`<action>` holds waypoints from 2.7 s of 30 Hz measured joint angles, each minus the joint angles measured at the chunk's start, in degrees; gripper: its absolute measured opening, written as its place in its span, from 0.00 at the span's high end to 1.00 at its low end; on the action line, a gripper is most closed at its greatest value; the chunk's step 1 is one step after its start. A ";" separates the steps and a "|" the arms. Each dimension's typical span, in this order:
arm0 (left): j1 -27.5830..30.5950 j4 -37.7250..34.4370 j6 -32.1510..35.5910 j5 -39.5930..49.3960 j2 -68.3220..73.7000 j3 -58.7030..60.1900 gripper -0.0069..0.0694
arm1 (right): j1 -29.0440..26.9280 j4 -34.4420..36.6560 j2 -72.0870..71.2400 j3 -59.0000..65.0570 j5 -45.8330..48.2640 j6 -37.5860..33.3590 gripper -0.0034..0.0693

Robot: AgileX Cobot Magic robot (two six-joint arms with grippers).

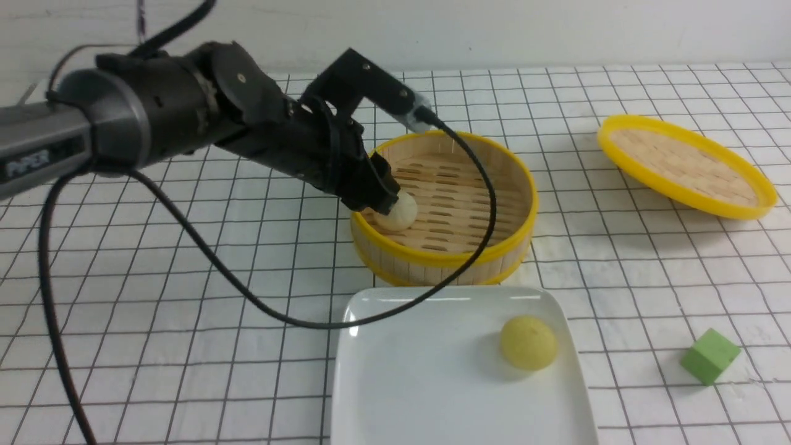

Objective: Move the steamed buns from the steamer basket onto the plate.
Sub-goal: Use the left arm to grab the steamed stuffed bun that is closest to it

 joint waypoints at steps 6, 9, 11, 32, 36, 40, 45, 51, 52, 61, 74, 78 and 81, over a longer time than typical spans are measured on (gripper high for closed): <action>-0.11 -0.95 0.00 -3.85 5.96 -1.67 0.41 | 0.00 0.00 0.00 0.00 0.00 -0.68 0.26; -0.31 -1.06 0.00 -4.34 7.74 -3.39 0.41 | 0.00 -0.05 0.00 0.06 0.00 -0.68 0.26; -0.50 -1.11 0.00 -4.47 8.34 -4.29 0.41 | 0.00 -0.20 0.00 0.19 0.00 -0.68 0.26; -1.83 1.97 -0.02 -0.01 9.02 -6.04 0.91 | 0.00 -1.53 0.00 0.50 0.00 -0.68 0.32; -1.83 1.97 -0.02 0.11 9.02 -6.04 0.91 | 0.00 -1.70 0.00 0.50 0.00 -0.68 0.34; -1.83 1.97 -0.02 0.25 9.02 -6.34 0.90 | 0.00 -1.99 0.00 0.50 0.00 -0.68 0.35; -1.83 1.97 -0.02 1.68 9.02 -6.97 0.82 | 0.00 -2.57 0.00 0.50 0.00 -0.68 0.35; -1.83 1.97 -0.29 2.66 9.02 -7.49 0.57 | 0.00 -2.57 0.00 0.50 0.00 -0.68 0.35; -1.83 1.97 -0.78 2.76 9.02 -7.49 0.53 | 0.00 -2.57 0.00 0.50 0.00 -0.68 0.35; -1.83 2.16 -3.05 1.72 9.02 -7.50 0.42 | 0.00 -2.73 0.00 0.50 0.00 -0.68 0.35; -1.83 1.98 -3.18 0.44 11.21 -7.62 0.64 | 0.00 -2.78 0.00 0.50 0.00 -0.68 0.35; -1.83 2.09 -3.29 0.69 11.04 -7.84 0.84 | 0.00 -2.78 0.00 0.50 0.00 -0.68 0.35; -1.90 2.28 -4.14 1.28 9.95 -7.88 0.87 | 0.00 -2.78 0.00 0.50 0.00 -0.68 0.36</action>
